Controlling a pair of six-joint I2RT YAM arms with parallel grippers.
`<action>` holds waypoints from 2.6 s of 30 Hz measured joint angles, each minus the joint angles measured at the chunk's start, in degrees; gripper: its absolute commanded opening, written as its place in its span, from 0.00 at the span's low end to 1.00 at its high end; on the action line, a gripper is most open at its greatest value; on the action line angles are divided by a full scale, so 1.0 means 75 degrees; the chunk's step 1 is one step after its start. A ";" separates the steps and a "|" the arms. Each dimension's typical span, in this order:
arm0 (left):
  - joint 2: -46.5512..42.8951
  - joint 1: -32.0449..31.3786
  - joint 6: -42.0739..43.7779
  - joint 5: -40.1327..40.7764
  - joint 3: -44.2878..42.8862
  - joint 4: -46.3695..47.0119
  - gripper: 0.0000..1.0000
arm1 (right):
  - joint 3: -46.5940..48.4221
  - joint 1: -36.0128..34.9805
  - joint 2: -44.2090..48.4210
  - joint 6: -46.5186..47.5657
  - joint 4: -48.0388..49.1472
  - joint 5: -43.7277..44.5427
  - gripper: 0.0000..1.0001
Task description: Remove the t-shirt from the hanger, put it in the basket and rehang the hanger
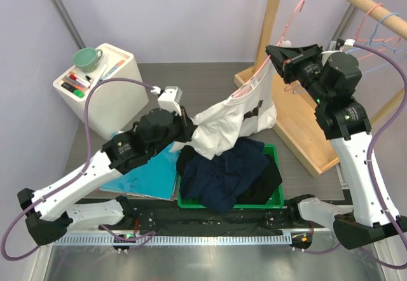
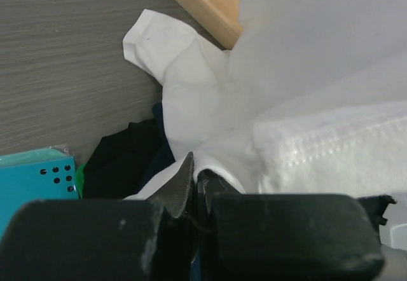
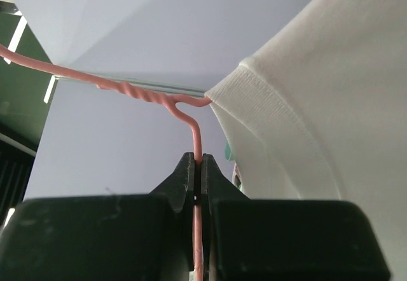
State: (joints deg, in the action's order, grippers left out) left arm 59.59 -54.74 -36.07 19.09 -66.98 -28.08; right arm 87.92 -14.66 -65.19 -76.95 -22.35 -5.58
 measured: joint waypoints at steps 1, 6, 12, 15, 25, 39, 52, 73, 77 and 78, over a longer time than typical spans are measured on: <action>0.0105 0.0000 -0.0017 0.0061 -0.0009 -0.0006 0.00 | 0.0029 0.0000 0.0061 0.0003 -0.0006 -0.0015 0.01; -0.0326 0.0000 -0.0315 0.0411 0.0370 0.0023 0.00 | 0.0399 0.0000 0.0219 0.0137 -0.0076 0.0096 0.01; -0.1830 0.0000 -0.0793 0.0391 0.1734 0.0032 0.00 | 0.0452 -0.0017 0.0224 0.0227 -0.0268 0.0093 0.01; -0.1888 0.0000 -0.0927 0.0201 0.2014 0.0195 0.00 | 0.0393 -0.0029 0.0152 0.0105 -0.0233 -0.0192 0.01; 0.0711 0.0023 -0.0557 -0.0361 -0.0035 0.0595 0.00 | 0.0391 -0.0032 0.0152 -0.0391 0.0280 -0.2055 0.01; 0.1932 0.0886 0.0262 -0.1172 -0.3244 0.0326 0.00 | 0.1836 -0.0032 0.0697 0.0740 0.0195 -0.2366 0.01; 0.2387 0.0901 -0.0361 -0.4538 -0.7213 0.1008 0.00 | 0.1536 -0.0032 0.0807 0.1580 -0.0385 -0.1507 0.01; 0.3905 0.0493 -0.4004 -0.7181 -0.9250 0.3704 0.00 | 0.1122 -0.0032 0.0895 0.1743 -0.0455 -0.1113 0.01; 0.3780 0.0385 -0.4185 -0.7187 -0.9541 0.4045 0.00 | 0.1067 -0.0032 0.0909 0.1751 -0.0458 -0.1093 0.01; 0.3722 0.0376 -0.4199 -0.7187 -0.9553 0.4097 0.00 | 0.1055 -0.0032 0.0909 0.1757 -0.0458 -0.1093 0.01</action>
State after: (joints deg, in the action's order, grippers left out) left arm 87.50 -51.92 -67.57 -34.81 -138.63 2.66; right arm 95.83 -14.90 -58.37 -63.77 -25.78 -13.78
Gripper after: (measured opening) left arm 0.003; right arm 0.047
